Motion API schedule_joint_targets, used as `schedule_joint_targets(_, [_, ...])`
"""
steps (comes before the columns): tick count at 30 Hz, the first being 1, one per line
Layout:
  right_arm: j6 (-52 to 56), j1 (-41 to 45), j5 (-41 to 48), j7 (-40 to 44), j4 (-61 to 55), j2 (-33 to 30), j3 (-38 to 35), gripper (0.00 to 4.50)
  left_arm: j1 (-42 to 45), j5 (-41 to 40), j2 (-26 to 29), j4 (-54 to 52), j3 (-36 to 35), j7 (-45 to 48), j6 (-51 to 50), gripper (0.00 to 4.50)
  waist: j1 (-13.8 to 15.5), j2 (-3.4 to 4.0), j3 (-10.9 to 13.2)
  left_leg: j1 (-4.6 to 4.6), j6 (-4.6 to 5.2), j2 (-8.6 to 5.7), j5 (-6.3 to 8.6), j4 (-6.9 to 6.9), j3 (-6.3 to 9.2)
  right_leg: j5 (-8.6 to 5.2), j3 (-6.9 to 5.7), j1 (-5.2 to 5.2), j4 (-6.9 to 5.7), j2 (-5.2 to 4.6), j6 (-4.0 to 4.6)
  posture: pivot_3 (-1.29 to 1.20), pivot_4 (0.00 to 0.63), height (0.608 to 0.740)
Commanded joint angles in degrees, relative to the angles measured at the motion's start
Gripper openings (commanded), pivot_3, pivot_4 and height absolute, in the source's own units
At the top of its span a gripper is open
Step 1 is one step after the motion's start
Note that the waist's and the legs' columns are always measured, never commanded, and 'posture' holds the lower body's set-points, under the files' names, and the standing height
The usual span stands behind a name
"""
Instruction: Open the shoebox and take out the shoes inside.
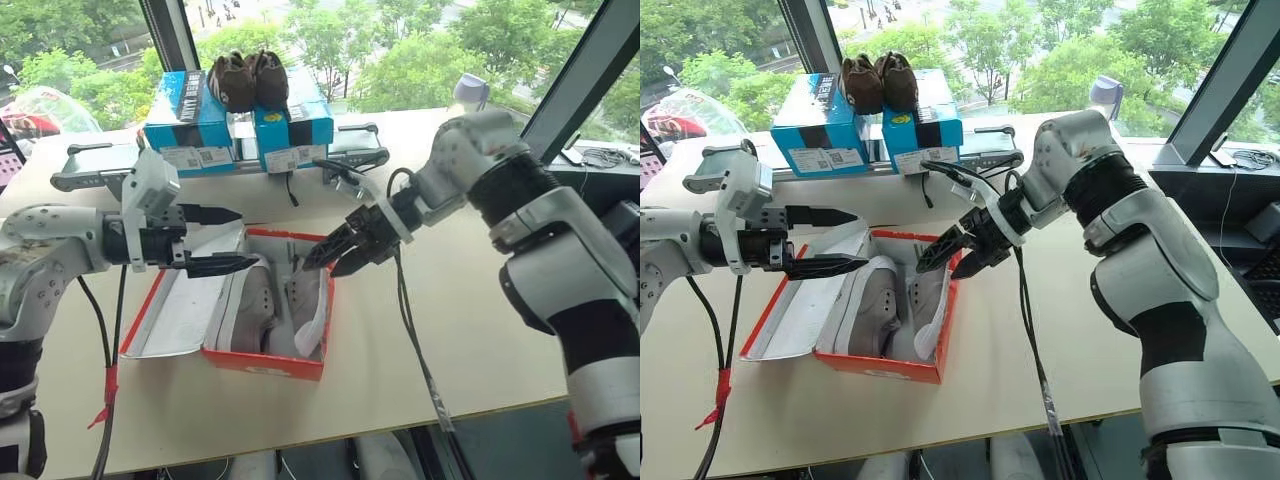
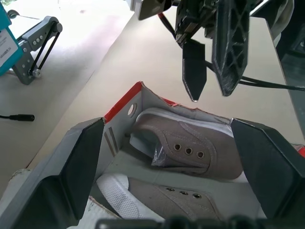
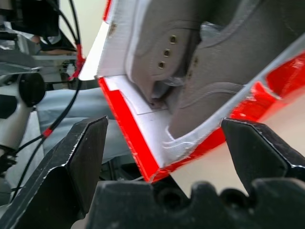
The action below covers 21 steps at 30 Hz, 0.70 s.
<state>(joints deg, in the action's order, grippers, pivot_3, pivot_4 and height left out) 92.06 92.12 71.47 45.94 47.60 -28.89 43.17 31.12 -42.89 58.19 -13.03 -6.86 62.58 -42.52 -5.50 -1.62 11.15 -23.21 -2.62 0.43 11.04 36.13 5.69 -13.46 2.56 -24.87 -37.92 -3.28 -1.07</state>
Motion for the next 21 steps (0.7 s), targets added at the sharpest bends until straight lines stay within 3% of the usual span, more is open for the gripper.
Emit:
schedule_joint_targets(1, [0.4, 2.8, 5.9, -7.6, 1.7, 0.8, -3.0, 4.48, -0.8, -0.2, -0.1, -2.1, -2.1, -0.1, 0.4, 4.50, 0.0, -0.01, 0.0, -0.02, 0.00, 0.00, 0.00, 0.00, 0.00, 0.00, 0.01, -0.05, -0.05, 0.00, 0.00, 0.00, 0.150, 0.740])
schedule_joint_targets(11, [0.4, -5.6, 4.9, -21.4, 1.0, 4.2, -10.6, 4.48, -2.8, -0.7, 0.9, -4.0, -4.8, -1.3, -0.8, 4.50, 0.4, -0.02, 0.0, -0.25, 0.01, 0.02, 0.00, 0.06, 0.00, 0.06, 0.00, -0.22, -0.08, 0.02, 0.11, 0.00, 0.150, 0.740])
schedule_joint_targets(16, [-2.2, -9.8, -8.2, -25.7, -1.5, 7.9, -17.5, 4.48, -2.9, -1.1, 1.1, -4.7, -5.8, -1.6, -1.9, 4.50, 0.4, -0.02, 0.0, -0.21, 0.01, 0.02, 0.00, 0.07, 0.00, 0.07, 0.00, -0.21, -0.11, 0.03, 0.12, 0.00, 0.150, 0.740])
schedule_joint_targets(21, [-11.7, -11.1, -21.4, -20.0, -8.7, 8.9, -14.9, 4.48, -2.9, -0.9, 1.5, -5.0, -6.6, -1.7, -2.5, 4.50, 0.7, -0.03, 0.0, 0.03, 0.01, 0.02, -0.01, 0.14, 0.00, -0.10, 0.00, 0.04, -0.11, 0.04, -0.21, 0.00, 0.150, 0.740])
